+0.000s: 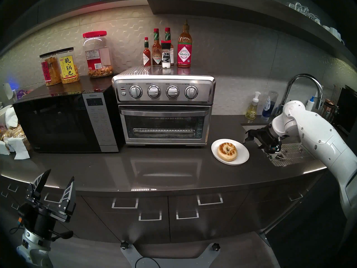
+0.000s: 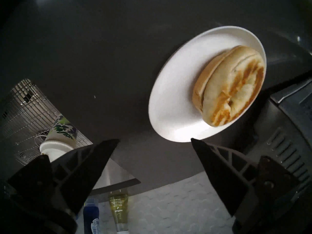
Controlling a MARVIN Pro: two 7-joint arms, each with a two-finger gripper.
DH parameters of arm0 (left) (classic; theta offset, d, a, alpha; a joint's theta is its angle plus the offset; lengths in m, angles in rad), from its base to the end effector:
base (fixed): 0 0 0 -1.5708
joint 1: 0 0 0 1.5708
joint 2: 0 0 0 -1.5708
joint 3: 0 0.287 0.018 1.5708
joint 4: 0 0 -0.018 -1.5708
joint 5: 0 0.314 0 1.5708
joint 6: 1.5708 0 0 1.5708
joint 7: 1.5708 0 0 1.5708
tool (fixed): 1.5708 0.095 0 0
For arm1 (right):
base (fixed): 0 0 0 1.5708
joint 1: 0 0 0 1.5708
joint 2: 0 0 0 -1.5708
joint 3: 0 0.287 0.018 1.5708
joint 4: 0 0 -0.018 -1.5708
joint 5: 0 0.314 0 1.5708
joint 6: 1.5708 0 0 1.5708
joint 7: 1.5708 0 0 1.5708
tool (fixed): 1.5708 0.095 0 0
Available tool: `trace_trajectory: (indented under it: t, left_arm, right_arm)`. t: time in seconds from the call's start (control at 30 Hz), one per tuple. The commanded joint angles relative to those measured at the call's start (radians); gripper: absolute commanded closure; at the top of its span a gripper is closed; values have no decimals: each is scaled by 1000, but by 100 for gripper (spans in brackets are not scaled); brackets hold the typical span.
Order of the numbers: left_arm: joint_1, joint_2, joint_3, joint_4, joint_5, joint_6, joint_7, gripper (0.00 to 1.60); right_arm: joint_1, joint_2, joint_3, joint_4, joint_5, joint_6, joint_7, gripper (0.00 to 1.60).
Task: Open the oven and place the bagel inside on the rack
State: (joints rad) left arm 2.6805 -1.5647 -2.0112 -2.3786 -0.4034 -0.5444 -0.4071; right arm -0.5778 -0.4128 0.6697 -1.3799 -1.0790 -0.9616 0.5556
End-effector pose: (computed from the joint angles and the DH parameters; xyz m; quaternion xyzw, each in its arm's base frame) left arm 0.1261 0.0950 -0.2068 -0.5977 0.0750 -0.7982 0.0016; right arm 0.4776 -0.2178 -0.1171 0.1124 0.9491 0.1114 0.2724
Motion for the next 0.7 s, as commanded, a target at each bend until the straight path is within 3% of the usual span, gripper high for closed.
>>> trace_trajectory:
  t: [0.0,0.27,0.67]
  left_arm:
    - [-1,0,-1,-16,-1,-2,-1,0]
    - [-2,1,-1,-16,-1,-3,-1,0]
    - [-2,1,0,-15,-1,-3,-1,0]
  right_arm:
    - [6,106,36,-25,92,2,-65,0]
    - [-49,203,68,-52,200,2,-161,0]
    - [-180,257,105,-119,336,2,-301,0]
